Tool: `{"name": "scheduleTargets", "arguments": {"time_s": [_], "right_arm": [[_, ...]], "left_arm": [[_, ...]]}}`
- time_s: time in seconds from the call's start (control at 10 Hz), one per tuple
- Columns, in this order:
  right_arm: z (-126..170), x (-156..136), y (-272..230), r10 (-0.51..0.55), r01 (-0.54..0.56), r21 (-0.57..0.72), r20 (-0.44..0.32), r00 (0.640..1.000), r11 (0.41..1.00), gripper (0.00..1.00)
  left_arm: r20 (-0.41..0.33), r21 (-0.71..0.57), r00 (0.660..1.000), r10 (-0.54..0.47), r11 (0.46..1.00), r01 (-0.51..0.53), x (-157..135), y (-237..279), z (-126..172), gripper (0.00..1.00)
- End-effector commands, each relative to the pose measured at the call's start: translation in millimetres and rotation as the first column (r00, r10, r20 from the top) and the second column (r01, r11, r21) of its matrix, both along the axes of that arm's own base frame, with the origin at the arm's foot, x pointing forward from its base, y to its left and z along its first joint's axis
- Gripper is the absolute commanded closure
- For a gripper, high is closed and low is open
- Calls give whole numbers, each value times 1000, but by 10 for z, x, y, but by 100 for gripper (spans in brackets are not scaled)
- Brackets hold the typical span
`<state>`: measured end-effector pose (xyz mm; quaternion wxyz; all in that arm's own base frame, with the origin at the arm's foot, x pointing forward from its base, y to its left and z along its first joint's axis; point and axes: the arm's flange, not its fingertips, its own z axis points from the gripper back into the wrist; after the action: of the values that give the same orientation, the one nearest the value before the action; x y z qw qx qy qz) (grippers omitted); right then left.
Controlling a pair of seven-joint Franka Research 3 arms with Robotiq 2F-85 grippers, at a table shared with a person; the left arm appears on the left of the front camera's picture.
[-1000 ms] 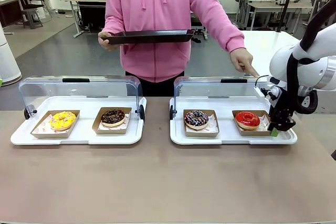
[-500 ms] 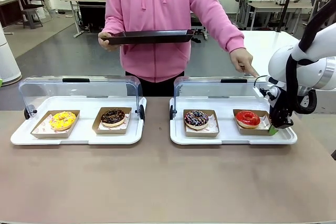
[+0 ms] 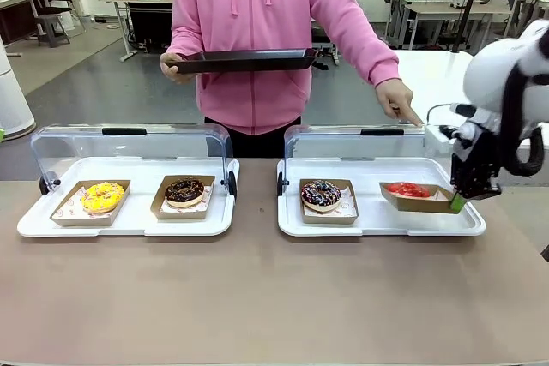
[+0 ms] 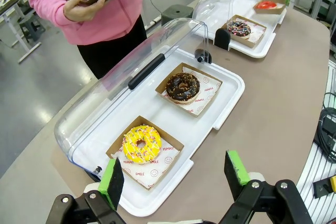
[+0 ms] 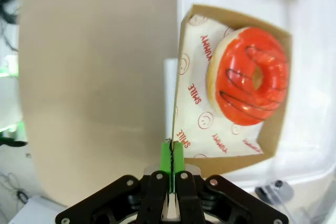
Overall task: Provide the desired donut to the person.
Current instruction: Pick up and lift the Paper togo box containing the Donut pointed at by the person.
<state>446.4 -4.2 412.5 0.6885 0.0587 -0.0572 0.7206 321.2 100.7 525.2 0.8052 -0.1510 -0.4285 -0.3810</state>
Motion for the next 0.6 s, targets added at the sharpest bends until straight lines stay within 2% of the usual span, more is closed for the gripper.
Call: {"name": "scheduleTargets", "arguments": {"time_s": [0.0,0.3,0.5], "right_arm": [[493,-575,86,92,-93,46,28,995,995,100],[1202,-1172,302,152,-156,13,167,974,988,100],[1453,-1297,434,89,-88,-19,296,951,996,100]], "left_arm": [[-1,-8,1000,1,1000,-1,0,6,10,0],[-1,-8,1000,1,1000,-1,0,6,10,0],[-1,-8,1000,1,1000,-1,0,6,10,0]]}}
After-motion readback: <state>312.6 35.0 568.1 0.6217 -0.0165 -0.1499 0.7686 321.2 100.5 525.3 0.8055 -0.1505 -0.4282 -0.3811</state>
